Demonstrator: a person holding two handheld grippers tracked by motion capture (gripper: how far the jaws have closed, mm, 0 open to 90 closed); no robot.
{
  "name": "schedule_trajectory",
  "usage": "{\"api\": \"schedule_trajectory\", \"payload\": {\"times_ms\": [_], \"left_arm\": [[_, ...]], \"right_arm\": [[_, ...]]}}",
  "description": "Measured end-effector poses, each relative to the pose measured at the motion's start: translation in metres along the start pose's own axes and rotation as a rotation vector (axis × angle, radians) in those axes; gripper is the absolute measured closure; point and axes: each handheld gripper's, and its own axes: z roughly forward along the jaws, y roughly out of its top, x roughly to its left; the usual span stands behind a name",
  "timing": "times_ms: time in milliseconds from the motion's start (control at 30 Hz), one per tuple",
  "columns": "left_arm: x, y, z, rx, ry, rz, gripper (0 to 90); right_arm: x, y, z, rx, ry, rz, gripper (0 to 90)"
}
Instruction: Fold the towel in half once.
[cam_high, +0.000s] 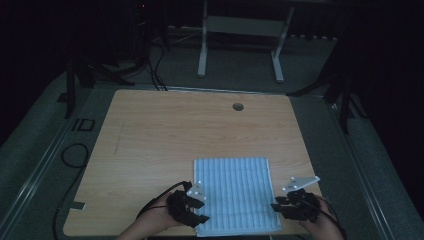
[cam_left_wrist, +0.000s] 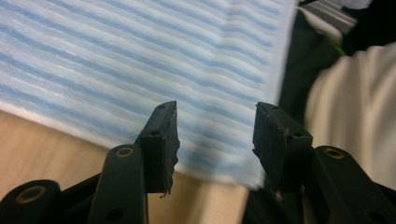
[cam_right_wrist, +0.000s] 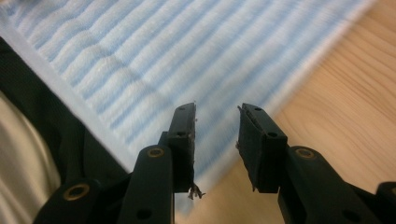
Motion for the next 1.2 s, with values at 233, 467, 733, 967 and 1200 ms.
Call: {"api": "schedule_trajectory", "payload": {"times_ms": [233,467,733,967,1200], "left_arm": [[0.027,0.008,0.021,0.023,0.033,-0.034,48.8],[0.042,0.009,0.027,0.045,0.056,-0.047,47.5],[0.053,0.007,0.023,0.059,0.068,-0.051,47.5],[0.070,0.004,0.015,0.084,0.106,-0.071,47.4],[0.074,-0.001,0.011,0.081,0.109,-0.088,47.3]], "right_arm": [[-0.011,0.025,0.040,0.063,-0.013,-0.039,65.8],[-0.023,0.035,0.064,0.114,-0.031,-0.041,65.2],[-0.022,0.046,0.071,0.131,-0.049,-0.064,63.9],[-0.014,0.068,0.084,0.141,-0.064,-0.095,62.9],[-0.009,0.075,0.088,0.137,-0.062,-0.095,61.3]]}}
